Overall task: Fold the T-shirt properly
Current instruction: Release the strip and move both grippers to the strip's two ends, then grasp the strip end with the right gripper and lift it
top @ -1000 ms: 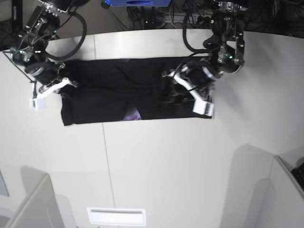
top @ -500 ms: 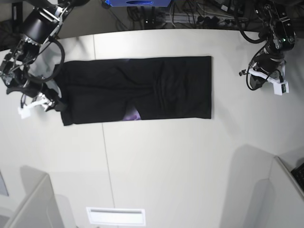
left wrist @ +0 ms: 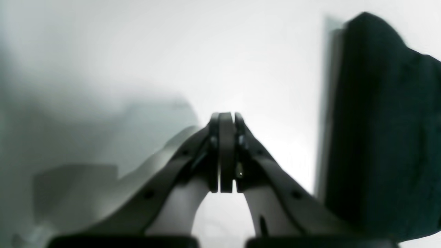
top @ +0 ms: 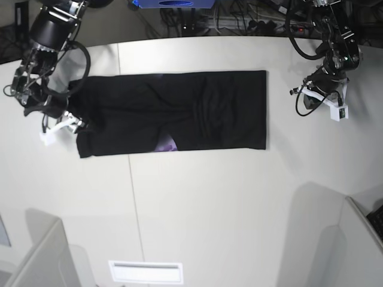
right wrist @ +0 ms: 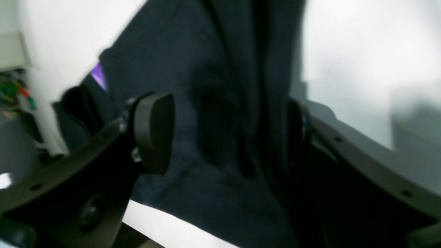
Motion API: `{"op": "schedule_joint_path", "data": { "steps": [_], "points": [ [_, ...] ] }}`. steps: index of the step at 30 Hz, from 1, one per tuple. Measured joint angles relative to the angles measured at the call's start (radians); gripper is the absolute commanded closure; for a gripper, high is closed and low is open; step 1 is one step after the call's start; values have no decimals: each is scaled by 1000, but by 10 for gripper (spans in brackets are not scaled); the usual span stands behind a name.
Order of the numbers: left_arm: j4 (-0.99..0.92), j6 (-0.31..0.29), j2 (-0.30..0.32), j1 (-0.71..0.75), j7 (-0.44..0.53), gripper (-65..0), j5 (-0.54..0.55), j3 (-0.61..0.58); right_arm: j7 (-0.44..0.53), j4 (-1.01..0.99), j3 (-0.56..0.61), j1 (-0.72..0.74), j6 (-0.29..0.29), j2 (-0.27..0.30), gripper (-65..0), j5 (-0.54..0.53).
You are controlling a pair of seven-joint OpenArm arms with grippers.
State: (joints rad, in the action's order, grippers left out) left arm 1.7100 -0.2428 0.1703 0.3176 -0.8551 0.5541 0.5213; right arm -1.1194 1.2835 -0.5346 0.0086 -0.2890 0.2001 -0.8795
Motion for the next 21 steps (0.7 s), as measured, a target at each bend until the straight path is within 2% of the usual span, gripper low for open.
{"op": "schedule_joint_path", "data": {
  "steps": [4,8,11,13,15,17,18,21],
  "points": [
    [-33,0,2,-26,9,0,0,-58,0,2,8,-10,-4,-5,-404,-8],
    [-77,0,-4,-57,3,0,3,-130,15,11,85,-19,-7,6,-404,-15],
    [-104,0,-3,-80,9,0,6,-159,54,10,92,-31,-8,4,-395,-22],
    [-110,3,-1,-90,10,0,3,-166,85,8,95,-40,-9,4,-329,-31],
    [-112,2,-2,-93,10,0,6,-174,106,0,95,-42,-9,5,-212,-6],
    [-116,3,0,-109,8,0,-1,-192,110,-2,96,-39,-8,4,-56,42],
    [-120,4,2,-118,9,0,0,-207,106,-3,97,-34,-8,3,0,56],
    [-139,3,-2,-137,14,0,6,-249,83,4,98,-6,-8,-5,0,124]
  ]
}}
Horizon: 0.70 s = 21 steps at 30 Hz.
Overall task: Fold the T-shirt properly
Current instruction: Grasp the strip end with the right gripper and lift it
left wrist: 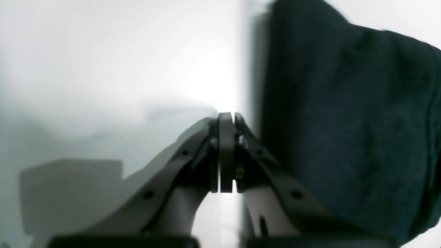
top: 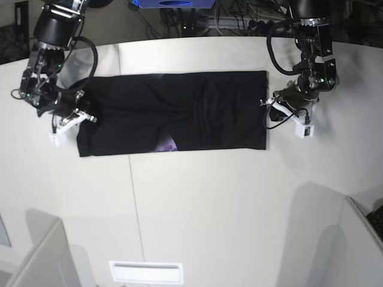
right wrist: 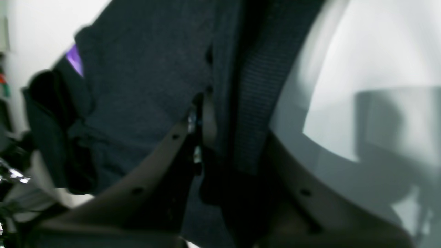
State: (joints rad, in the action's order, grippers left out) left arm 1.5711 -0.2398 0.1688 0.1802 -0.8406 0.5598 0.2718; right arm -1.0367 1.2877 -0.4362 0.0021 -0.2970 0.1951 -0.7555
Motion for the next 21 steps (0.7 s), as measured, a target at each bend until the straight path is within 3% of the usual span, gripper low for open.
{"op": "schedule_joint_path", "data": {
  "steps": [9,15,21],
  "points": [
    [-22,-1,3,-15,22,0,13,-75,-26,156,47,-14,27,-14,0,129],
    [-17,0,3,-22,23,0,13,-138,-29,361,149,-53,24,-30,0,111],
    [-16,0,-16,-21,21,0,13,-130,-31,492,232,-98,33,-27,0,110]
  ]
}}
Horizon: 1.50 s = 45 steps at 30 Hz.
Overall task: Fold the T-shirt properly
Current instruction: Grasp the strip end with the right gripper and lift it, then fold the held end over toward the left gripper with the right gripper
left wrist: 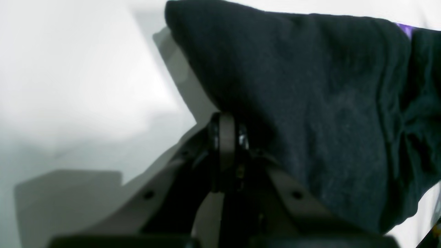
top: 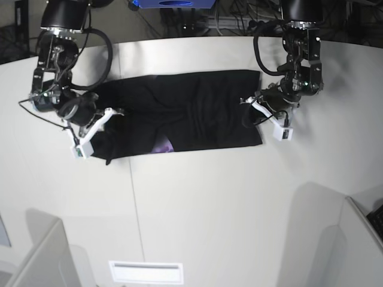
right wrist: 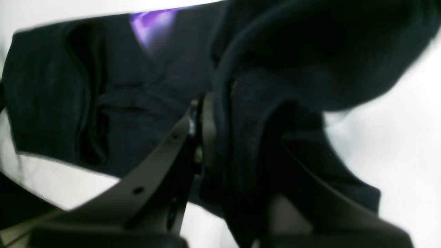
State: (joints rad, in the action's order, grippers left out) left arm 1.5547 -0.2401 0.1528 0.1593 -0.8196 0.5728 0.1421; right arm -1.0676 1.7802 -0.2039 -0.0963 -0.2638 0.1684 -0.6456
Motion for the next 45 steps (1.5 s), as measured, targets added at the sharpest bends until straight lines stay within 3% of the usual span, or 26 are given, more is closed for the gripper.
{"op": "schedule_joint_path", "data": {
  "steps": [1,4,10,21,24,30,37,45],
  "points": [
    [0,0,0,2,1,0,0,0,3,18,16,-5,37,-5,0,-4],
    [0,0,0,2,1,0,0,0,1,62,44,-13,69,-36,0,-3],
    [30,0,2,13,-22,0,-8,9,-2,99,125,-15,73,-58,0,-1],
    [34,2,53,19,-30,0,-19,67,2,147,247,-35,77,-150,0,2],
    [35,2,52,27,-28,0,-13,66,3,147,283,-35,135,-175,0,0],
    [35,1,52,29,-25,0,-11,67,6,147,381,-29,179,-220,0,3],
    [35,1,52,30,-25,0,-11,67,100,147,521,-29,269,-221,0,0],
    [39,0,71,45,-21,0,-4,67,114,142,556,7,275,-225,0,3]
  ]
}}
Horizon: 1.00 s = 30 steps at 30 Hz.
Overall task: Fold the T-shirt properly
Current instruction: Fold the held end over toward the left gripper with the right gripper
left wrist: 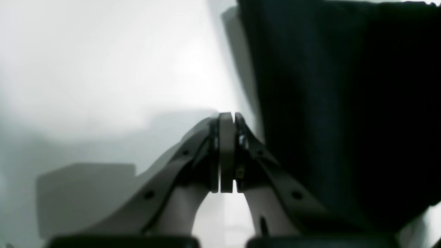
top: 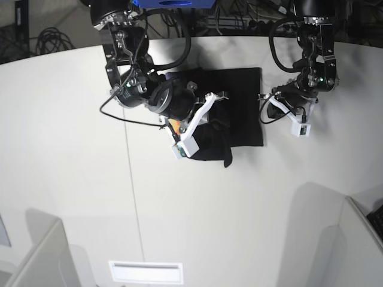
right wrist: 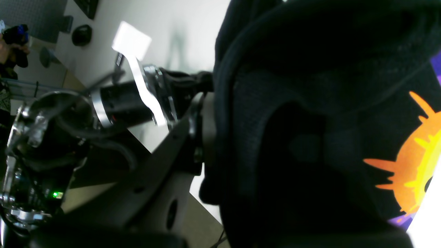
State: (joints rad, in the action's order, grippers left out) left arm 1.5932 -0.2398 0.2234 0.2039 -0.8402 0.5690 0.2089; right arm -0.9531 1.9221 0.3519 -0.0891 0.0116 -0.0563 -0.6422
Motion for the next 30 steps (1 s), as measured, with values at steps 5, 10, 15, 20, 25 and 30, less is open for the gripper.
{"op": "schedule_joint_path", "data": {
  "steps": [5,10,15,20,25,30],
  "points": [
    [4,0,-1,13,10,0,0,1,65,-31,0,29,0,6,0,3],
    [6,0,4,25,14,0,1,1,64,8,-8,32,5,51,0,5],
    [6,-11,47,35,14,0,8,0,61,45,-5,4,7,51,0,3],
    [18,-19,56,70,12,0,14,58,71,54,-2,5,7,61,0,3],
    [95,0,62,148,-14,0,-12,176,137,-8,32,8,7,59,0,-3],
    [166,-7,58,206,-9,0,-1,258,188,-98,99,12,7,61,0,-4]
  ]
}}
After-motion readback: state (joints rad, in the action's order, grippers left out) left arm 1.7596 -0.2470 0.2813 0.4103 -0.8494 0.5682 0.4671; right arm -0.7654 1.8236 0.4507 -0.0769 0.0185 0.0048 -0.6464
